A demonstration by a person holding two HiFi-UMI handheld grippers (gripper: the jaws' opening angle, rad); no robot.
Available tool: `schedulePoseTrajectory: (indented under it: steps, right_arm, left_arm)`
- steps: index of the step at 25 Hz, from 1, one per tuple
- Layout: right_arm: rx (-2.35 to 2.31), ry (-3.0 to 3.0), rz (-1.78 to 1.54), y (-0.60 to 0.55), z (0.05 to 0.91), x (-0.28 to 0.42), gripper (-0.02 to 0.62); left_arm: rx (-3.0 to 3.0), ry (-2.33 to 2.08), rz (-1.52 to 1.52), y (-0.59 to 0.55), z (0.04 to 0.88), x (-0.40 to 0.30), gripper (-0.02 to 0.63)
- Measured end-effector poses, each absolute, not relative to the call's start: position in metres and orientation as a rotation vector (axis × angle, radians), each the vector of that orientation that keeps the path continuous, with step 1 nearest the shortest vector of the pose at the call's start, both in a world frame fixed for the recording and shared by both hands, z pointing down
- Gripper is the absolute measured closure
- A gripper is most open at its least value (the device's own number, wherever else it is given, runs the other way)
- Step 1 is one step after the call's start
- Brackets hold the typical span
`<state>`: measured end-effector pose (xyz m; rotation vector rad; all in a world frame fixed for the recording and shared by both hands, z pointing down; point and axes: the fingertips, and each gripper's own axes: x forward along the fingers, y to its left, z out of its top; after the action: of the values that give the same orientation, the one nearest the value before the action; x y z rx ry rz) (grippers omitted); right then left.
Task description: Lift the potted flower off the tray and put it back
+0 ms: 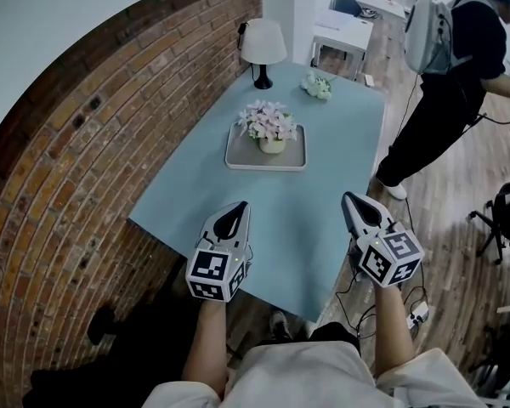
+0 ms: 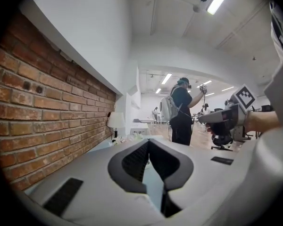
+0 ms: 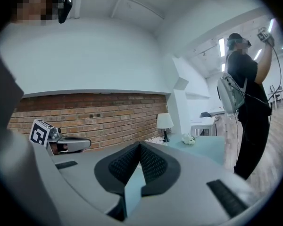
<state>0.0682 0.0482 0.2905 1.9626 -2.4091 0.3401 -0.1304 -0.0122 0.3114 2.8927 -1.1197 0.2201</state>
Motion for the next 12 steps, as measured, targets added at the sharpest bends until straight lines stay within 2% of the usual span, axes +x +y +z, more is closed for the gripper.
schedulePoseTrajectory:
  steps: [5, 7, 12]
  right_arm:
    - [2.009, -2.391, 0.293, 0.029, 0.294, 0.073, 0.577]
    - [1.999, -2.389, 0.299, 0.024, 0.298, 0.077, 0.577]
    - [1.924, -2.414, 0.31, 0.004, 0.31, 0.084, 0.514]
  left_arm:
    - [2.885, -1.16, 0.167, -0.03, 0.316, -0.135, 0.574]
    - [2.887, -1.155, 0.179, -0.034, 0.321, -0.129, 0.554]
    - [2.879, -1.159, 0.201, -0.049, 0.33, -0.116, 0.532]
